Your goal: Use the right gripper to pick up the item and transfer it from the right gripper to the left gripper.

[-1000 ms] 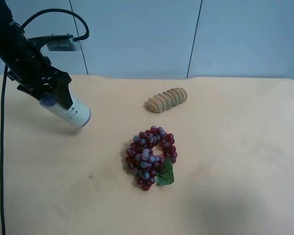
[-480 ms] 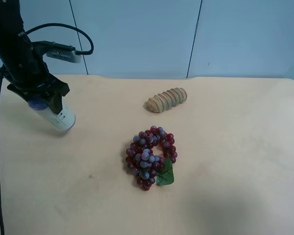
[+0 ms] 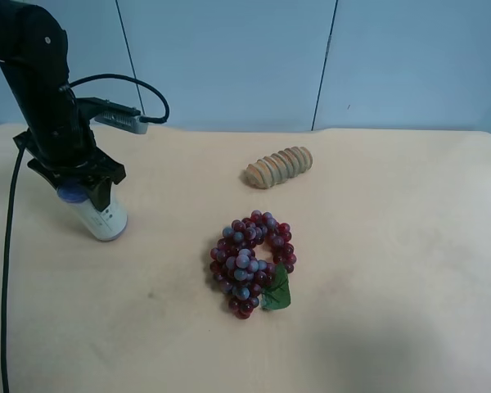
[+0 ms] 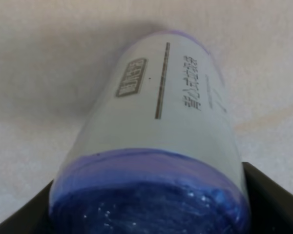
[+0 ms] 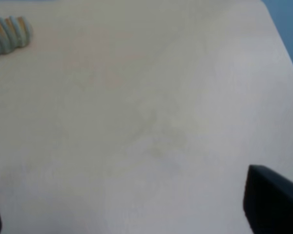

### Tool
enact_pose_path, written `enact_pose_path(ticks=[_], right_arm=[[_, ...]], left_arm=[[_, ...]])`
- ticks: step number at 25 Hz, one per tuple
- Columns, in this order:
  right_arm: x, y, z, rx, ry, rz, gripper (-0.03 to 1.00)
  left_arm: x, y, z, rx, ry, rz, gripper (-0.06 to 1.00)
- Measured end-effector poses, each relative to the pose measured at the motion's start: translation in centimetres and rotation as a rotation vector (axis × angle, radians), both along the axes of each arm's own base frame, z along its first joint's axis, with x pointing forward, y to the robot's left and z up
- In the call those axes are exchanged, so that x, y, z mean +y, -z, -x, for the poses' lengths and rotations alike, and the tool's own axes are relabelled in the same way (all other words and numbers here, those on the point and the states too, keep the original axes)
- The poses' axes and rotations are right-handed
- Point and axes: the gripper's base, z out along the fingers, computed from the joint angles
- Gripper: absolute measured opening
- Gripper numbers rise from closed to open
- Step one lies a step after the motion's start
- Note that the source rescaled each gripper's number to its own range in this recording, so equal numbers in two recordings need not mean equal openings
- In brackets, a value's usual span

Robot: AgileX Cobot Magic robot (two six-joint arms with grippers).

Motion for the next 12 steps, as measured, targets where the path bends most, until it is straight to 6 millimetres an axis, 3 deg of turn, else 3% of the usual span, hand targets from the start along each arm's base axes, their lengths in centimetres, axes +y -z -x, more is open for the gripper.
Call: enact_pose_path(ticks=[12], right_arm=[[0.0, 0.0, 0.0, 0.0, 0.0, 0.0, 1.0]], left_arm=[[-0.04, 0.65, -0.21, 0.007, 0.0, -0.004, 0.0]])
